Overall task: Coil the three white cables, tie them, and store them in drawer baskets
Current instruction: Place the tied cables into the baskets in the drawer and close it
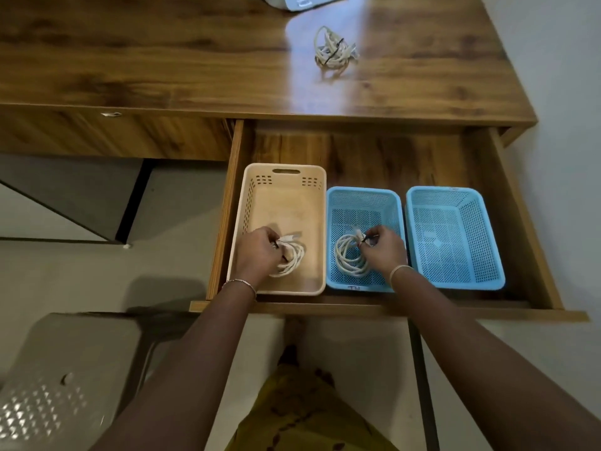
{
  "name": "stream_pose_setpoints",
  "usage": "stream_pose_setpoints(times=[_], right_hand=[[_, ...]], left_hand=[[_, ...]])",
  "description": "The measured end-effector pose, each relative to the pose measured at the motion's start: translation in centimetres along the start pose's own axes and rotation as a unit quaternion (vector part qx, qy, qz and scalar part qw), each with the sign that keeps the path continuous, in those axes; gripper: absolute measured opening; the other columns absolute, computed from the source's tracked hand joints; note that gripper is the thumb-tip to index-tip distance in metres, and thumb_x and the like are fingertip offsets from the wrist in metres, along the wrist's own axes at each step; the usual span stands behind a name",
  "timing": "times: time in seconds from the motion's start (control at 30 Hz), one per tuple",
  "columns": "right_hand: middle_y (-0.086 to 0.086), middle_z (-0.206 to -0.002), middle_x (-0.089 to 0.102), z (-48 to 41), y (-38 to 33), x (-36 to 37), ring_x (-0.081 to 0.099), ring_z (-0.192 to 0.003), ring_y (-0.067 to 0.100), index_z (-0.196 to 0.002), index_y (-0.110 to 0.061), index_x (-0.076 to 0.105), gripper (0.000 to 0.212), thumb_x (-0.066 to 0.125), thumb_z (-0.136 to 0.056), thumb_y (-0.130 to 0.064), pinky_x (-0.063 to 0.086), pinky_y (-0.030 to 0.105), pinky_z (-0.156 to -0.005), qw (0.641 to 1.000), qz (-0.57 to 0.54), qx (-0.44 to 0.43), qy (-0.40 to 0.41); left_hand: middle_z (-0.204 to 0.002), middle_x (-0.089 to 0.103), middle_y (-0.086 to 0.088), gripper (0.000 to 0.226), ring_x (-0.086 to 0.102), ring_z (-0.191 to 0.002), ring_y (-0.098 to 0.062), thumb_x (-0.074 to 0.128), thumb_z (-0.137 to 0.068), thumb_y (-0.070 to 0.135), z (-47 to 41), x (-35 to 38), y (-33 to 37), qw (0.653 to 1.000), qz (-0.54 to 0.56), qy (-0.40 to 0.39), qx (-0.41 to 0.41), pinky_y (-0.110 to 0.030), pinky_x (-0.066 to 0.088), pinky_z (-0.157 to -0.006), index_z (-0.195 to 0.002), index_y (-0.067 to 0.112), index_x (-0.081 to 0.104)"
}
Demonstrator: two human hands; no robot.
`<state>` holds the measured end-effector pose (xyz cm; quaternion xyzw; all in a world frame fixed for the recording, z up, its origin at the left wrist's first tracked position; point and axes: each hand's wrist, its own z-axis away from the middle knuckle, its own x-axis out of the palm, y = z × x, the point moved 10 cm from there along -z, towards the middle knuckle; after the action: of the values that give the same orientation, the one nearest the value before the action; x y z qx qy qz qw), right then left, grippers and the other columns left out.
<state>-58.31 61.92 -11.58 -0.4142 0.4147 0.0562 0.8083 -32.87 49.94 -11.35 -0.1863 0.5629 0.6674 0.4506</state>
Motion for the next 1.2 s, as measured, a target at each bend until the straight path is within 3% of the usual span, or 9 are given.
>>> stream_pose_setpoints(times=[0.1,0.2,0.33,0.43,0.57,0.67,0.9,1.0,1.2], right_hand=[[0.01,-0.105,0.067,0.2,-0.2,0.0,0.062,-0.098,0.025,-0.108,-0.007,0.062,0.032,0.071,-0.084,-0.026,0.047,0.03,-0.077,1.0,0.008,-0.002,-0.009],[0.01,-0.119,0.065,0.5,-1.2,-0.6,0.061,-0.104,0.023,-0.122,-0.005,0.058,0.048,0.071,-0.083,-0.029,0.046,0.028,-0.084,1.0,0.017,-0.017,-0.007],[0.008,-0.125,0.062,0.3,-3.5,-4.0,0.059,-0.111,0.022,-0.127,-0.008,0.057,0.048,0.063,-0.085,-0.031,0.044,0.027,-0.091,0.996,-0.038,-0.015,0.076],[0.008,-0.118,0.064,-1.3,-6.2,-6.6,0.06,-0.107,0.022,-0.119,-0.008,0.061,0.04,0.06,-0.086,-0.03,0.044,0.028,-0.089,0.989,-0.078,-0.026,0.124],[0.006,-0.113,0.066,-5.2,-10.7,-9.1,0.06,-0.106,0.022,-0.116,-0.01,0.062,0.036,0.061,-0.085,-0.029,0.045,0.029,-0.089,0.983,-0.103,-0.058,0.142],[0.009,-0.118,0.064,-9.2,-14.2,-9.9,0.059,-0.109,0.024,-0.12,-0.008,0.059,0.043,0.063,-0.085,-0.032,0.043,0.028,-0.089,0.985,-0.085,-0.066,0.132],[0.013,-0.143,0.04,-20.0,-19.8,-7.7,0.044,-0.129,0.031,-0.142,-0.009,0.032,0.08,0.065,-0.081,-0.049,0.039,0.041,-0.105,0.998,-0.012,-0.053,0.018],[0.016,-0.146,0.035,-23.7,-22.1,-7.4,0.041,-0.131,0.034,-0.146,-0.011,0.024,0.088,0.066,-0.08,-0.05,0.037,0.041,-0.106,0.995,0.048,-0.08,0.031],[0.016,-0.142,0.03,-28.8,-25.7,-7.2,0.036,-0.131,0.035,-0.148,-0.023,0.023,0.095,0.075,-0.072,-0.047,0.031,0.038,-0.109,0.99,0.022,-0.121,0.069]], left_hand=[[-0.106,0.071,-0.007,0.034,0.064,-0.098,-0.021,0.074,-0.076,0.02,0.0,0.3,-0.2,1.0,-0.002,-0.019,-0.004,-0.032,0.053,-0.087,-0.108,0.011,0.068],[-0.118,0.067,-0.007,0.045,0.061,-0.108,-0.022,0.074,-0.075,0.017,0.0,-0.2,0.2,1.0,0.001,-0.024,-0.011,-0.034,0.051,-0.094,-0.118,0.011,0.063],[-0.131,0.057,-0.006,0.056,0.049,-0.125,-0.024,0.077,-0.072,0.024,-0.8,-1.8,1.9,1.0,0.005,-0.013,-0.023,-0.034,0.044,-0.102,-0.124,0.018,0.058],[-0.129,0.059,-0.004,0.052,0.053,-0.121,-0.021,0.073,-0.076,0.029,-2.3,-3.6,4.7,1.0,0.013,-0.004,-0.002,-0.027,0.044,-0.091,-0.124,0.017,0.057],[-0.116,0.066,-0.002,0.04,0.06,-0.109,-0.019,0.068,-0.079,0.034,-5.2,-6.9,9.7,0.997,0.042,0.043,0.046,-0.031,0.049,-0.091,-0.114,0.015,0.064],[-0.115,0.066,-0.003,0.034,0.059,-0.11,-0.021,0.066,-0.08,0.031,-8.5,-8.5,13.5,0.993,0.036,0.072,0.09,-0.036,0.051,-0.092,-0.111,0.016,0.065],[-0.141,0.044,-0.001,0.036,0.038,-0.132,-0.02,0.06,-0.088,0.026,-17.3,-7.9,19.7,0.983,-0.035,0.045,0.174,-0.037,0.037,-0.109,-0.123,0.022,0.059],[-0.14,0.046,0.001,0.037,0.039,-0.131,-0.019,0.061,-0.088,0.031,-21.0,-7.1,20.3,0.984,-0.051,0.022,0.172,-0.036,0.036,-0.109,-0.124,0.024,0.059],[-0.134,0.051,0.008,0.034,0.042,-0.124,-0.018,0.064,-0.083,0.041,-25.8,-7.5,21.5,0.983,-0.076,0.043,0.159,-0.032,0.037,-0.1,-0.116,0.032,0.064]])
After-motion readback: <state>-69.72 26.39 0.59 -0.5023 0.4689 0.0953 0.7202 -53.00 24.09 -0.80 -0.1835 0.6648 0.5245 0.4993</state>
